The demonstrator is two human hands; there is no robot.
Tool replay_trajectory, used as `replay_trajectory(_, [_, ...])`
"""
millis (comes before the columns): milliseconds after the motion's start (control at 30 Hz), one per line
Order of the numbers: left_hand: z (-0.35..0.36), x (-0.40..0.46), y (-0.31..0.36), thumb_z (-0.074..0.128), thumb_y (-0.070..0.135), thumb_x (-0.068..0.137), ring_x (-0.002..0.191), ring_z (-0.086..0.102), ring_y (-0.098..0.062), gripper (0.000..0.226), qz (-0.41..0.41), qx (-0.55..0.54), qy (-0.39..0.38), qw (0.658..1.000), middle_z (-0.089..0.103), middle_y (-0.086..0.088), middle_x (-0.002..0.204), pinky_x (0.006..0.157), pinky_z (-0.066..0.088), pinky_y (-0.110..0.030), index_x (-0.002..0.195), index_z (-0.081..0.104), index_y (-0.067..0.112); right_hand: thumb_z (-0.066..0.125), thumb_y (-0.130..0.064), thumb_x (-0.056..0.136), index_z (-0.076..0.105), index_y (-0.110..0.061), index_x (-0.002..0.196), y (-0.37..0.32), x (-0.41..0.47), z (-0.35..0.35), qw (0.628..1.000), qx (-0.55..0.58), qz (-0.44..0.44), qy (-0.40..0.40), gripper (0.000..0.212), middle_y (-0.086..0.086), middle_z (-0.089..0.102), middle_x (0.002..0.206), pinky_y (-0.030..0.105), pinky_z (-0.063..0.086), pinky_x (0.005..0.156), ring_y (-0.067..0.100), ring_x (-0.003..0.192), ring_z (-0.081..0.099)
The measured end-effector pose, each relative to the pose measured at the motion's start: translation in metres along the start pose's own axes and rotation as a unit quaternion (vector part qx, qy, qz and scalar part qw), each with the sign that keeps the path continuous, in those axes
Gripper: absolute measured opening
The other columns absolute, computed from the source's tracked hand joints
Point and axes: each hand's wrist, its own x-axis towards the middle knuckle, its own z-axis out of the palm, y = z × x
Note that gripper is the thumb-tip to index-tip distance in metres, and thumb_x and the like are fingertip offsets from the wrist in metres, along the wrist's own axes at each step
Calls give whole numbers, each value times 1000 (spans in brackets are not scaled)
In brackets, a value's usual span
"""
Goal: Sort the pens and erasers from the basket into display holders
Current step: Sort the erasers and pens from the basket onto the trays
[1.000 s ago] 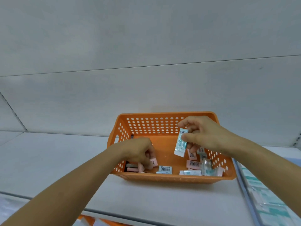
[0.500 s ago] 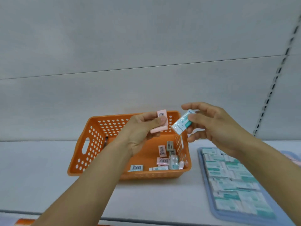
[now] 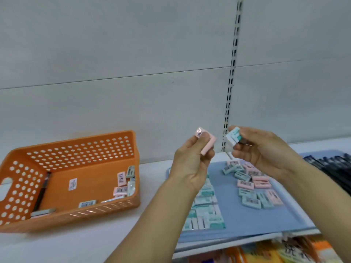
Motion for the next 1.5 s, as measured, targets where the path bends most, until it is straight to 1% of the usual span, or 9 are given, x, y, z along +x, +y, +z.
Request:
replay_trajectory(167, [3,27,-59,68,3,88,59,63,-12,7,0,184,12,983,68,-7,76,54,52,-21,91,65,8,46,-7,99,63,0,97,8,-3,-54,997,6,41,62,19,6,61,61,25,56,48,11,50,59])
replay_trajectory(333, [5,38,-97,68,7,87,72,67,-17,11,-5,426,-49,904,69,-8,90,68,57,-24,98,66,10,47,-7,100,61,1,103,24,-10,-85,983,-134,124,24,17,17,66,77,27,53,44,18,56,59])
replay_trajectory(500, [7,36,-98,50,9,95,101,67,-21,21,-23,509,-81,857,72,0,99,95,52,-38,98,67,21,48,-8,100,58,4,106,32,-15,-93,961,-213,176,-23,16,21,65,76,29,54,49,22,56,59])
replay_trajectory(767, [-30,-14,-46,52,20,98,99,54,9,23,181,558,-67,807,63,22,109,78,40,-9,112,65,33,49,-11,100,66,-6,97,32,-20,-87,949,-305,79,4,18,14,58,70,26,38,40,19,54,46])
replay_trajectory(900, [-89,-32,-14,49,32,99,109,44,11,19,260,669,-56,694,53,33,106,88,33,-4,113,60,38,52,-12,99,68,-8,92,38,-27,-67,956,-291,24,8,18,9,49,60,23,33,42,15,51,38])
replay_trajectory(1033, [-130,-38,1,48,59,91,122,35,15,42,234,723,-110,641,47,30,124,96,24,2,126,55,36,60,-7,93,68,-3,88,56,-36,-24,954,-298,-32,-23,10,13,62,62,27,52,50,20,50,56])
replay_trajectory(1133, [-143,-36,-2,64,49,86,129,29,13,53,203,739,-125,630,40,27,136,105,19,-2,136,50,35,65,-3,89,68,-7,87,75,-37,-3,947,-305,-79,-68,6,10,70,75,36,60,68,22,66,69])
replay_trajectory(1267, [-150,-30,-10,67,38,88,128,37,9,45,192,746,-127,625,47,20,140,111,30,-17,131,56,34,68,0,84,69,-21,85,90,-36,-8,886,-418,-152,-130,21,-11,70,91,20,54,81,6,87,67])
replay_trajectory(1500, [-153,-26,-10,64,24,92,123,41,9,37,201,737,-128,633,50,19,134,104,28,-4,127,59,31,74,-4,81,71,-31,87,110,-32,-28,806,-508,-244,-183,28,-22,64,106,13,44,91,0,105,59])
